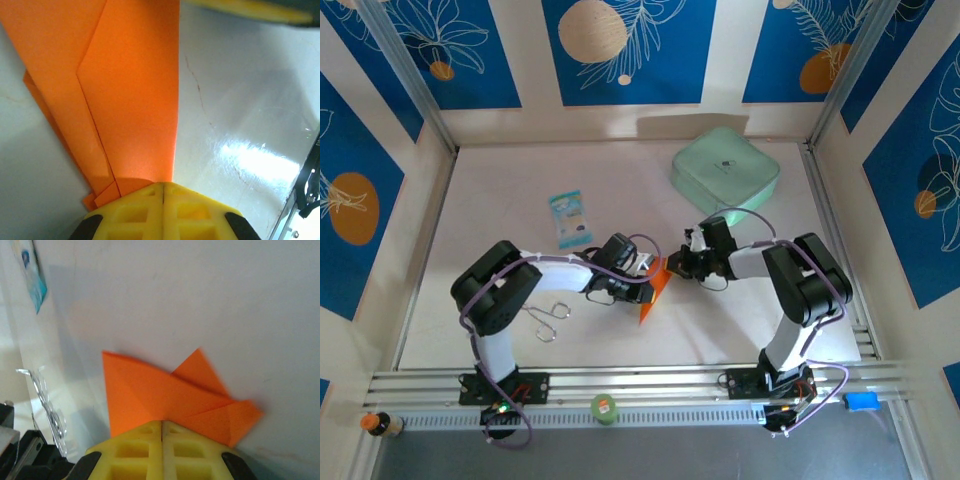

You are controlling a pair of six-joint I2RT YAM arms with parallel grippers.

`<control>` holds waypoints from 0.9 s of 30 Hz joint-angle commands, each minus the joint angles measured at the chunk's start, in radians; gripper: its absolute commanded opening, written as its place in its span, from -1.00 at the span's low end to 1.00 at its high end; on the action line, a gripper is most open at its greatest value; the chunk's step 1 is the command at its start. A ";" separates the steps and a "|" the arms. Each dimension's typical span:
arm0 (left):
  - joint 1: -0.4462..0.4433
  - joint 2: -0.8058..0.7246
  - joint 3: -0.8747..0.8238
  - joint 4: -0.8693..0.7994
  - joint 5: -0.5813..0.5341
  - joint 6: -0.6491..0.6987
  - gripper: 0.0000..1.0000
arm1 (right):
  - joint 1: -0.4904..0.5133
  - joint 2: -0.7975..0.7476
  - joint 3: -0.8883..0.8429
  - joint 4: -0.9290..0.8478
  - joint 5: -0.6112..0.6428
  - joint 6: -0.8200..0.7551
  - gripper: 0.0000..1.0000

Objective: Fold a paper plane with a square sheet of paper (pick it up from the middle)
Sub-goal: Fold the wing for the fifth time at the center of the table, then move the paper plane to the center of the table.

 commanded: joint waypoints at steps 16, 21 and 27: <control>0.000 -0.216 -0.035 -0.041 -0.070 -0.016 -0.46 | 0.042 -0.349 -0.050 -0.275 0.038 0.071 -0.88; 0.040 -0.281 -0.060 -0.075 -0.109 -0.005 -0.34 | 0.130 -0.386 -0.124 -0.225 0.074 0.130 -0.76; 0.082 -0.200 -0.064 -0.042 -0.012 -0.016 -0.28 | 0.190 -0.345 -0.129 -0.200 0.089 0.155 -0.65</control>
